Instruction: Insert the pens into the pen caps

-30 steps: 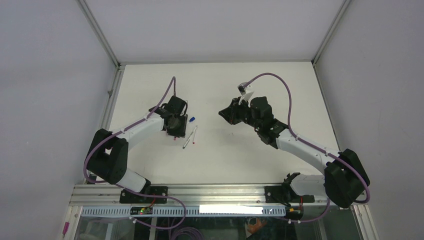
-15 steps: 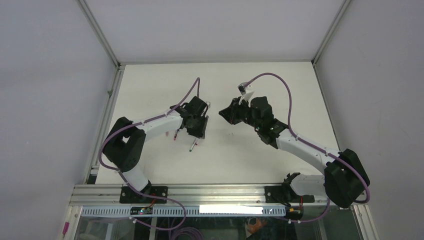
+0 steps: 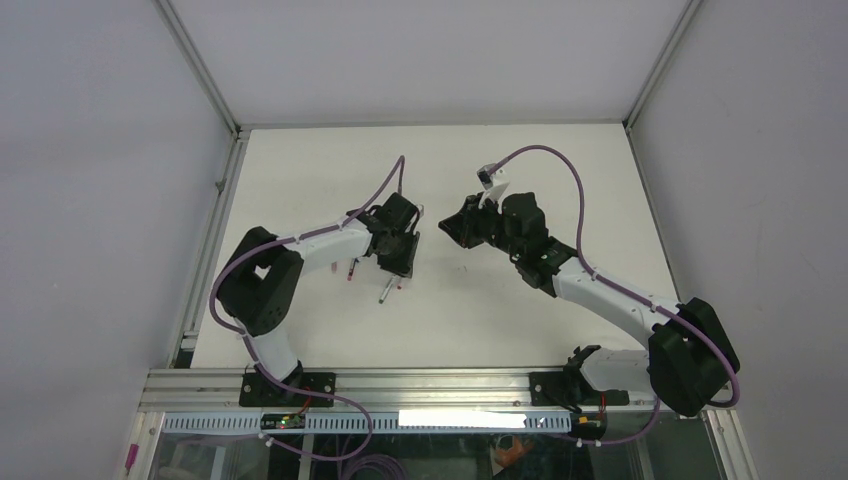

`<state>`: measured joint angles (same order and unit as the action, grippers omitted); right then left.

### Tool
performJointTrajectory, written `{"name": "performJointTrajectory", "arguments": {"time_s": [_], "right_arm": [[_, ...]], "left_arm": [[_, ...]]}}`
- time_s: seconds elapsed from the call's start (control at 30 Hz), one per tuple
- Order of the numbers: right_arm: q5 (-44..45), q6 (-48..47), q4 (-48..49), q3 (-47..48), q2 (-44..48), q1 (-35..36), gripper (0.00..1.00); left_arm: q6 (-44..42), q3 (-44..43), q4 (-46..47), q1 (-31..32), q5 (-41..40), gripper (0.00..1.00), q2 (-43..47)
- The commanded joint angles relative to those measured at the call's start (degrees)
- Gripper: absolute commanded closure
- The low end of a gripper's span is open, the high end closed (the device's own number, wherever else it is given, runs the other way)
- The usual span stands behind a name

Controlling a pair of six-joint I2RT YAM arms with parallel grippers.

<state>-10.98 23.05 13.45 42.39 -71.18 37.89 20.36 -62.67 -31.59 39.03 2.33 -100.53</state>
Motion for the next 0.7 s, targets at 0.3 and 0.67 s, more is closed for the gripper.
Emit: {"name": "performJointTrajectory", "arguments": {"time_s": [0.3,0.67], "right_arm": [[-0.1,-0.4,1.9,-0.1,1.9,-0.5,0.88],[-0.9,-0.2,2.4,0.3,0.8,-0.6,0.88]], "left_arm": [[-0.1,-3.0,1.7,0.6,0.0,0.75,-3.6],[-0.4,-2.5,1.4,1.0,-1.4,0.71,-0.4]]}}
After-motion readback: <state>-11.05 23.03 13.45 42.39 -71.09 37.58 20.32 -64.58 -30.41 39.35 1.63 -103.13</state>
